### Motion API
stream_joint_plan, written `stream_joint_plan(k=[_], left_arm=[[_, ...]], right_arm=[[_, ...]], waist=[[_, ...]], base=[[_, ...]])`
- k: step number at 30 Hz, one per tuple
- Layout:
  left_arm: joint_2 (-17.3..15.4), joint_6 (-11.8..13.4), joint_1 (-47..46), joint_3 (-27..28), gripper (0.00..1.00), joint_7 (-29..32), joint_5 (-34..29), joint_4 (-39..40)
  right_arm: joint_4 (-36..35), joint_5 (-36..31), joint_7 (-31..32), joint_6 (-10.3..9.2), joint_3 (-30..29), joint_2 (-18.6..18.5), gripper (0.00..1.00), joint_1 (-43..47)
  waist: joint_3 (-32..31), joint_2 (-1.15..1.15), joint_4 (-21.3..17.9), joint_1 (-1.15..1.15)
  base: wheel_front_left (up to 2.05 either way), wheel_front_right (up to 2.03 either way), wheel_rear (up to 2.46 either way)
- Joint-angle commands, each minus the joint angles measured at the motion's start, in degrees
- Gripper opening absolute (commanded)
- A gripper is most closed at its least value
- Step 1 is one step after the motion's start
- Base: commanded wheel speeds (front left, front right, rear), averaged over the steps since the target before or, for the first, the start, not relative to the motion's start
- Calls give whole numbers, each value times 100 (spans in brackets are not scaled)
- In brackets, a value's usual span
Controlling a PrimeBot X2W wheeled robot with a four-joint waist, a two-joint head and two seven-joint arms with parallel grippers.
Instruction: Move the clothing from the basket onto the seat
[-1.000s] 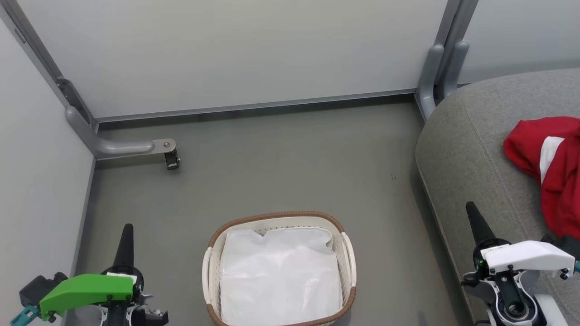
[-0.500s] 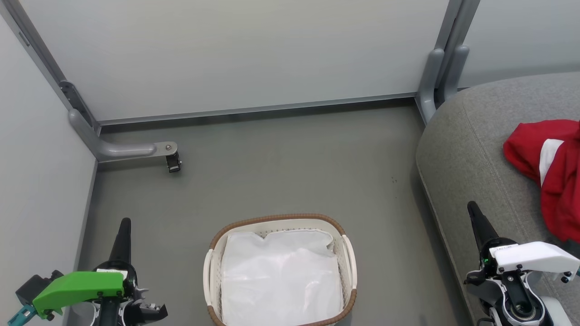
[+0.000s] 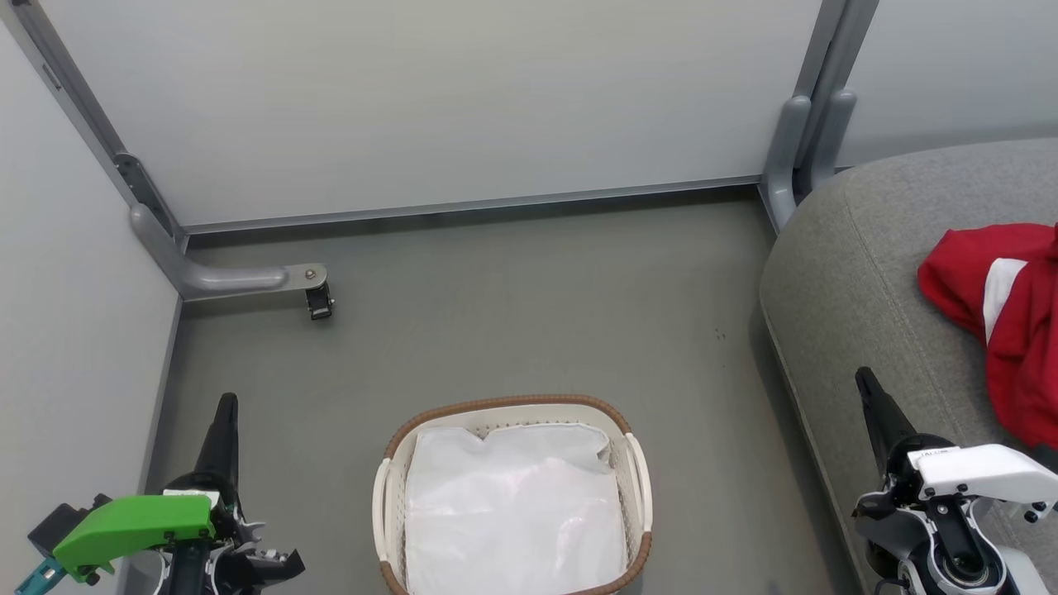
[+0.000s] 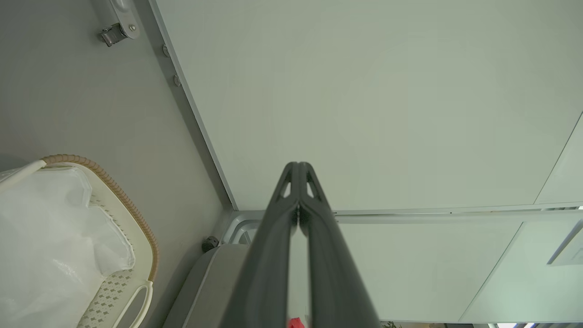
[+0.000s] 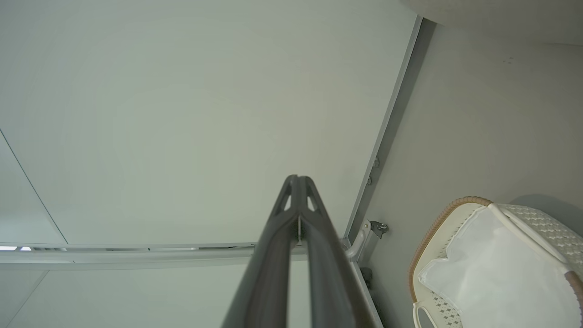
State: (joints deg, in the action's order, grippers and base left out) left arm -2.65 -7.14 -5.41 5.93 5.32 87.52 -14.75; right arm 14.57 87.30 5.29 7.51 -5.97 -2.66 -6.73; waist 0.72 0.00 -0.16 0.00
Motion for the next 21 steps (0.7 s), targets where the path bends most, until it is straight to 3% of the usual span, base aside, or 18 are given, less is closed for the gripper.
stream_joint_plan(k=[1, 12, 21], left_arm=[[-37, -51, -114, 39, 0, 29, 130, 50], [-40, -52, -120, 78, 0, 146, 521, 87], [-40, -53, -109, 74, 0, 143, 497, 77]], right_arm=[[-38, 118, 43, -3, -27, -35, 0, 57], [-74, 545, 144, -4, -72, -37, 0, 85], [-70, 520, 144, -4, -68, -37, 0, 85]], waist=[[-6, 0, 2, 0], [-54, 0, 16, 0], [-54, 0, 16, 0]], base=[[0, 0, 0], [0, 0, 0], [0, 0, 0]])
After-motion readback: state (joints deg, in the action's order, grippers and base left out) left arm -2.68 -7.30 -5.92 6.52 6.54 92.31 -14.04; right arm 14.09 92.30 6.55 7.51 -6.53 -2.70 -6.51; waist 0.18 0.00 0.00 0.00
